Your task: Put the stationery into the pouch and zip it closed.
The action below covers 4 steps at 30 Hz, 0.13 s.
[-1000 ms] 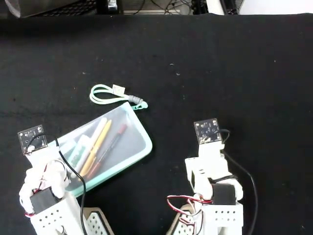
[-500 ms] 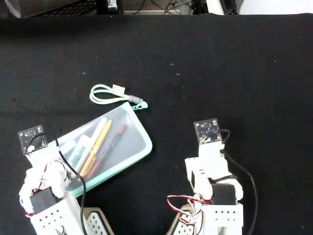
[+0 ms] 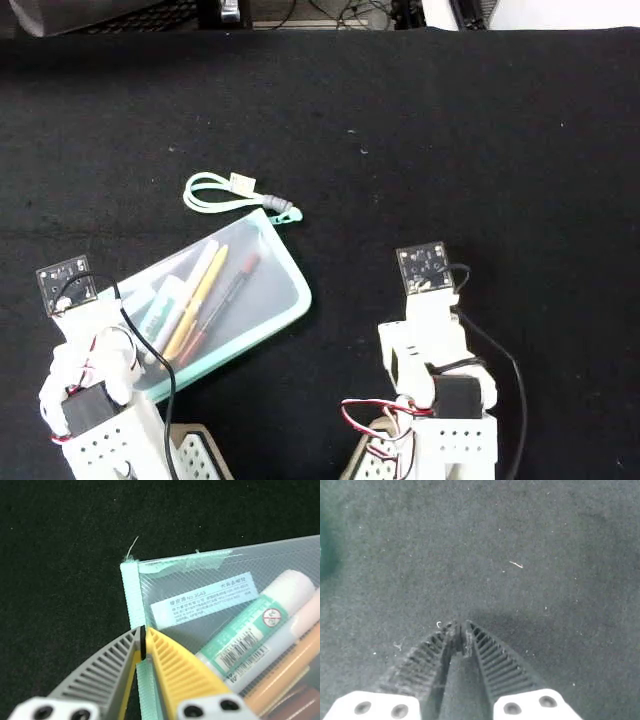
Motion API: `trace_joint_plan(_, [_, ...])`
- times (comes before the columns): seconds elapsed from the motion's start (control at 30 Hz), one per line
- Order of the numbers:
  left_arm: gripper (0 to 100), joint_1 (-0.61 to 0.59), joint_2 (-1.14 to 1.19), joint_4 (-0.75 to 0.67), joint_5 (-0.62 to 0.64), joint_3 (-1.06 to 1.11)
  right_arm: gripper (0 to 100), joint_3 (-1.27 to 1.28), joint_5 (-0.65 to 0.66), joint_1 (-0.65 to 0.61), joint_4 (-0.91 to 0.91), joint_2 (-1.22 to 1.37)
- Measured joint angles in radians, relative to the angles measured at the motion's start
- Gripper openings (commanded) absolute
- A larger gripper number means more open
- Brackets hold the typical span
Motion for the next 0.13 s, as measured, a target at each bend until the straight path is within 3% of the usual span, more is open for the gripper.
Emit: trace_joint_plan(0.13, [4, 0.0, 0.0, 0.0, 0.0, 0.0, 1.4, 0.0, 0.0, 0.0, 0.0, 0.0])
